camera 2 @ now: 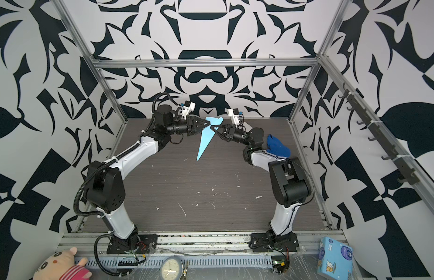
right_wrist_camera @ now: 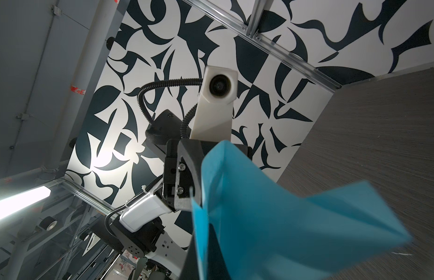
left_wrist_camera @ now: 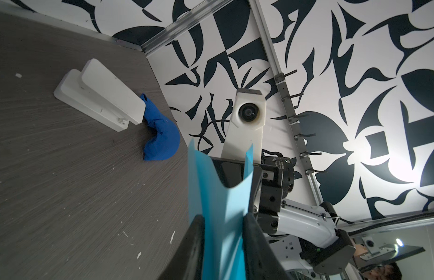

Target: Fold a paper plane with a square sheet of paper (pick it up from the middle)

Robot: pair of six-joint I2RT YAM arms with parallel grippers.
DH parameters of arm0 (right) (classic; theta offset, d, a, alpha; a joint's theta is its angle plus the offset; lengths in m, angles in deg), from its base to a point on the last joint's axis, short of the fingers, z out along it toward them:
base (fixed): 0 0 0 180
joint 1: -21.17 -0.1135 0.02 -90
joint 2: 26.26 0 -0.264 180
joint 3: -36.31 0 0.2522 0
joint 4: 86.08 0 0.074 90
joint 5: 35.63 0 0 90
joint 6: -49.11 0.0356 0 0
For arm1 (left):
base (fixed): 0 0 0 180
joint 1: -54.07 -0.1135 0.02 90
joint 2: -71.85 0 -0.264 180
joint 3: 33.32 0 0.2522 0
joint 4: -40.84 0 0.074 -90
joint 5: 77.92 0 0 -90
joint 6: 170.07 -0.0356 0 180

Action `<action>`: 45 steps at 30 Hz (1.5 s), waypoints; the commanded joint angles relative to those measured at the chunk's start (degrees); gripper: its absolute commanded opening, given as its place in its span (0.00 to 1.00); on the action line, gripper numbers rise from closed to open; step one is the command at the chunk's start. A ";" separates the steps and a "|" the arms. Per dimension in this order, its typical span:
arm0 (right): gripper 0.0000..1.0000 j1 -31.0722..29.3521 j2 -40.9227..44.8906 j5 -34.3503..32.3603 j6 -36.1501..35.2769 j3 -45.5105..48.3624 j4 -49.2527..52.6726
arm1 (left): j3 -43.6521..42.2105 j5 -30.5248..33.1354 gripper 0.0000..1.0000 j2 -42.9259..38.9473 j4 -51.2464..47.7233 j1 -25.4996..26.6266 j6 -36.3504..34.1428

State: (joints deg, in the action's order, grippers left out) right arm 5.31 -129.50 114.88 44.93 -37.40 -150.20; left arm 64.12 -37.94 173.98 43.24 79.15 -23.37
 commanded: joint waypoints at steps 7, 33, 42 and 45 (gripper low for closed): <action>0.00 -0.24 -1.15 1.36 0.40 -0.27 -2.17 | 0.56 -1.08 0.12 0.40 4.18 -0.79 2.32; 0.61 -11.90 22.89 -49.50 -53.59 11.30 79.06 | 4.22 64.05 0.00 10.51 -48.03 9.49 -9.28; 0.56 -19.44 10.87 -49.70 -45.36 5.81 76.36 | 3.14 60.77 0.00 14.06 -45.73 9.64 -6.20; 0.55 -20.41 7.94 -47.51 -42.48 4.86 72.49 | 2.68 60.75 0.00 13.91 -45.43 9.68 -5.69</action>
State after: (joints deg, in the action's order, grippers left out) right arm -14.14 -121.45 67.12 -1.21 -29.59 -73.46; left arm 66.85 21.86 187.75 -1.34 88.90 -30.86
